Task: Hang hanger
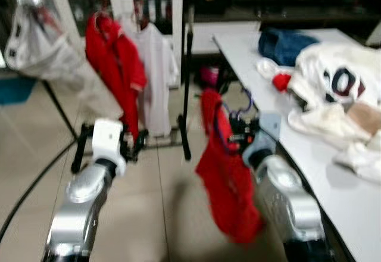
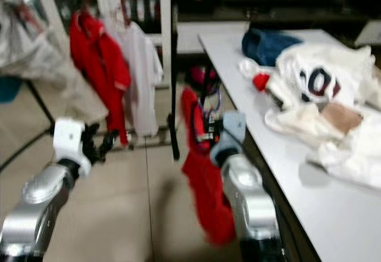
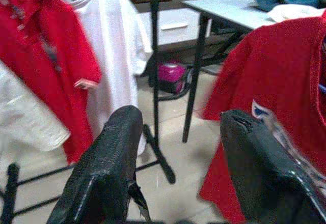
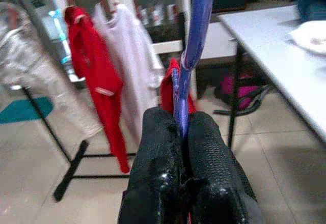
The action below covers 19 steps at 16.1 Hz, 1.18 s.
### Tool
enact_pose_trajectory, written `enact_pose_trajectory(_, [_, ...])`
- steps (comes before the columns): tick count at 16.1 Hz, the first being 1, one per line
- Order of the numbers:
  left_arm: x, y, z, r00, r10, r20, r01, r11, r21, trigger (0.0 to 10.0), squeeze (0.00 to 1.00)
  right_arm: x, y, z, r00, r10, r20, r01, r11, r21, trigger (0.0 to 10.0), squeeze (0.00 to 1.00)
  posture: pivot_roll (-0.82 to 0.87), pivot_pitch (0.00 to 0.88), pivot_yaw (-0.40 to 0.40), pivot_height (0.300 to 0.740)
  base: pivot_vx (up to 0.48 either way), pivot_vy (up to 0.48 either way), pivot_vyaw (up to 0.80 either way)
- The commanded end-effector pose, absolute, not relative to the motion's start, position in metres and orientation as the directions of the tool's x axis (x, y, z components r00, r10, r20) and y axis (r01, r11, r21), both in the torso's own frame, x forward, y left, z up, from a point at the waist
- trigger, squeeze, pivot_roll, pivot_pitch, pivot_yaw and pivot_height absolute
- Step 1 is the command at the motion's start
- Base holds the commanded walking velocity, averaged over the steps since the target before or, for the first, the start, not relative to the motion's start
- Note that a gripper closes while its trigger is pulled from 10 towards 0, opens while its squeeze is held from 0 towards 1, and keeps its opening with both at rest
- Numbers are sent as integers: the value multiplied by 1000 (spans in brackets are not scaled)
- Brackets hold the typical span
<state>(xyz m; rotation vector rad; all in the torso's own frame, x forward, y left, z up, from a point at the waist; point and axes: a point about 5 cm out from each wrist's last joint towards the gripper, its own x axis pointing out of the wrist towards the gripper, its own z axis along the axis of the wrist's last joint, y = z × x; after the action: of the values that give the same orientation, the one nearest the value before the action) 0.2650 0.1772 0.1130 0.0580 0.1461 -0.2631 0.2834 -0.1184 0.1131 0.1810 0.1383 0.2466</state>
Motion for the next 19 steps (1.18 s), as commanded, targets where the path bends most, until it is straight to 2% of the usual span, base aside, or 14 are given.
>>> enact_pose_trajectory(1, [267,168,116,945,-292,-146,299,954,30,10000,0,284,-126,122,970,232,-68,-217,960,176,10000,0,5,0,-25,740,356,0,0])
enact_pose_trajectory(15, [260,167,110,940,-299,-165,308,951,30,10000,0,287,-128,121,970,227,-87,-214,967,142,10000,0,7,0,-36,740,355,0,0])
enact_pose_trajectory(19, [263,168,111,940,-300,-160,310,950,42,10000,0,289,-131,120,975,205,-85,-192,972,135,10000,0,1,0,-27,740,356,0,600])
